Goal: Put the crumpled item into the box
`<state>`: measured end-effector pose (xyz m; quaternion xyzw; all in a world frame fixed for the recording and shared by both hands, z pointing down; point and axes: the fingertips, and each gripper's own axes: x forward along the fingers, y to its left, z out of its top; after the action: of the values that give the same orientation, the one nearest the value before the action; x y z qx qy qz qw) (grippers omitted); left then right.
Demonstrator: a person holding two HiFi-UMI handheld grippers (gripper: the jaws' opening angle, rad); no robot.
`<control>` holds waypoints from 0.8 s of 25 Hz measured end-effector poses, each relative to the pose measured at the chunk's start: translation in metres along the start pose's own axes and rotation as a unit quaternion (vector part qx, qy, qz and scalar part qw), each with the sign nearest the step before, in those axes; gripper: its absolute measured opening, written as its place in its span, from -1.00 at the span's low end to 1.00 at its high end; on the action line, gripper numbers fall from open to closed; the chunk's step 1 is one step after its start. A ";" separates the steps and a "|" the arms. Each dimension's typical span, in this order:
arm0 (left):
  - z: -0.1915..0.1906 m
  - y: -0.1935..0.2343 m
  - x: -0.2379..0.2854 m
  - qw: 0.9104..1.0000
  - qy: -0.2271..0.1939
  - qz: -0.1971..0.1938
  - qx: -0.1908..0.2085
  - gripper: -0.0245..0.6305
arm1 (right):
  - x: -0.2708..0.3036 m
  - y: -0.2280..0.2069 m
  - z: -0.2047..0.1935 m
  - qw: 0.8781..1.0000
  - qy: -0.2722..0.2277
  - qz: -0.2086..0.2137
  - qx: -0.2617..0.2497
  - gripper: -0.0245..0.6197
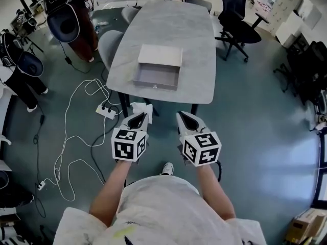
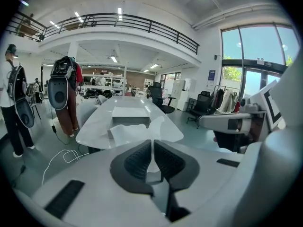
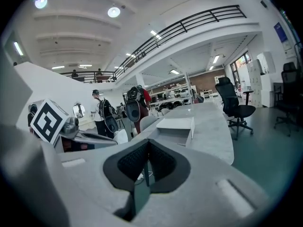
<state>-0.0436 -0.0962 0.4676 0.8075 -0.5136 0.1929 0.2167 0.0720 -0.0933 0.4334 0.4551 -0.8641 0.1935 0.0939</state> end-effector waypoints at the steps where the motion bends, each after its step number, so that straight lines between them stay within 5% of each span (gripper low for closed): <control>1: 0.001 0.000 0.003 1.000 0.000 0.003 0.001 -0.85 | 0.002 -0.002 0.001 1.000 0.000 0.004 0.000 -0.91; 20: 0.023 0.011 0.044 1.000 0.006 -0.005 0.008 -0.85 | 0.032 -0.029 0.015 1.000 0.005 0.001 -0.004 -0.91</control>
<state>-0.0342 -0.1463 0.4739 0.8104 -0.5069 0.2010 0.2142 0.0778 -0.1378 0.4380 0.4528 -0.8650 0.1920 0.0995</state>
